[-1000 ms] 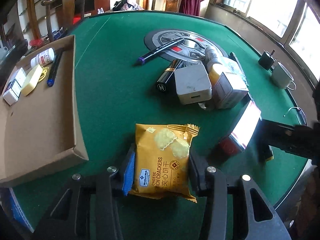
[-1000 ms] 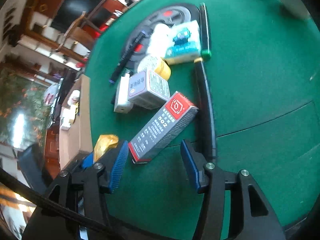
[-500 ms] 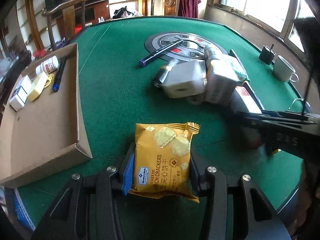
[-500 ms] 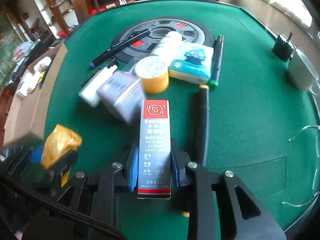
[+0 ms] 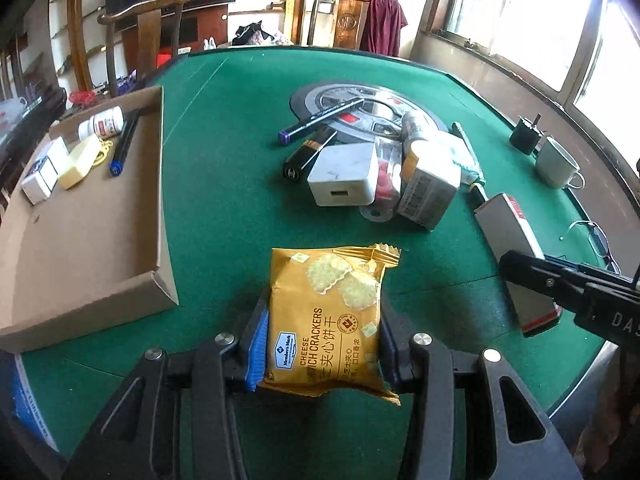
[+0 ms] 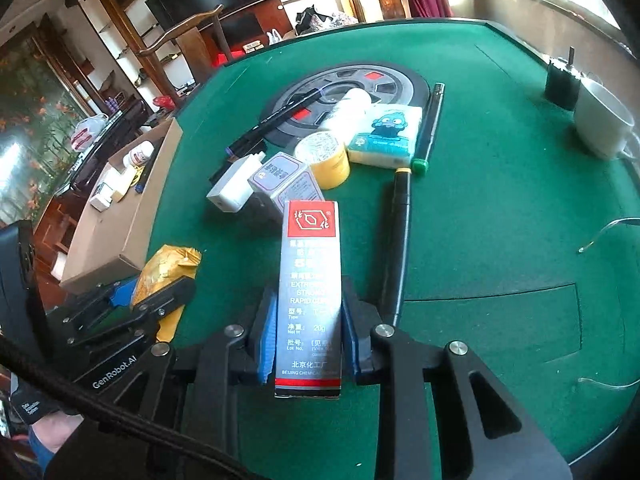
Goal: Organize objects
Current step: 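Grasp the grey glue box with the right gripper while the left holds the packet, then lower packet and glue box into the cardboard tray and open both grippers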
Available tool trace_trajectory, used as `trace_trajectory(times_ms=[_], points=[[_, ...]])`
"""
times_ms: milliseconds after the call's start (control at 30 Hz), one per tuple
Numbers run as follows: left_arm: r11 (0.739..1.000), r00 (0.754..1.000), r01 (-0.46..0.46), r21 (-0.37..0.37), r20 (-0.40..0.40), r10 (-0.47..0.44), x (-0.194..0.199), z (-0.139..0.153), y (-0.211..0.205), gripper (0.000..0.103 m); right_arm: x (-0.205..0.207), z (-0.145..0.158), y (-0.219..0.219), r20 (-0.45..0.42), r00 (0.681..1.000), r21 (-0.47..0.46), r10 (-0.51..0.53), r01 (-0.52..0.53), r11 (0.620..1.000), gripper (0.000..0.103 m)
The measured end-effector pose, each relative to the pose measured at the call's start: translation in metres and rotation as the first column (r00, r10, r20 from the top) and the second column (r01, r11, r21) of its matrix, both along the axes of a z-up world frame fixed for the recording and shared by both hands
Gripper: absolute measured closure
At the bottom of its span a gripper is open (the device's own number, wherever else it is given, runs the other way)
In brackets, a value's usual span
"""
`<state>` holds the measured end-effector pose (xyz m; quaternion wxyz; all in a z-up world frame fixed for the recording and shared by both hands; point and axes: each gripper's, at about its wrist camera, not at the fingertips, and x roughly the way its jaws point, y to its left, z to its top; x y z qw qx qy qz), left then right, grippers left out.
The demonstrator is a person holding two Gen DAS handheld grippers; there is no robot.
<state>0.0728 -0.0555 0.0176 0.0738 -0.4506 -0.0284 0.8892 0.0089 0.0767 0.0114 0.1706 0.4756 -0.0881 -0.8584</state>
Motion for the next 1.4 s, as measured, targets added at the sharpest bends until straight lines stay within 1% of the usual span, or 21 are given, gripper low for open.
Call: trace_trajectory(times_ms=[233,500,667,933,1200,1400], points=[[1.000,0.999,0.000,0.006,-0.037,0.000,0.008,0.014,-0.004,0.063,0.000,-0.004,-0.007,0.013,1.000,-0.008,0.015,-0.014,1.000,0.079],[0.999,0.997,-0.007,0.049,-0.075,0.011,0.017,0.031,-0.018,0.063,0.003,0.000,-0.020,0.010,0.999,-0.004,0.045,-0.045,0.999,0.079],[0.996,0.994,-0.027,0.082,-0.099,0.035,0.021,0.042,-0.033,0.063,0.002,0.004,-0.032,0.013,0.997,-0.003,0.070,-0.070,0.998,0.079],[0.991,0.987,-0.074,0.115,-0.136,0.089,0.027,0.058,-0.062,0.063,0.004,0.016,-0.058,0.001,0.993,0.006,0.119,-0.119,0.993,0.079],[0.984,0.979,-0.111,0.139,-0.152,0.132,0.029,0.064,-0.091,0.063,0.003,0.031,-0.084,-0.010,0.986,0.008,0.166,-0.165,0.986,0.079],[0.979,0.973,-0.138,0.151,-0.162,0.162,0.028,0.068,-0.113,0.063,-0.001,0.043,-0.111,-0.019,0.978,0.018,0.206,-0.206,0.978,0.079]])
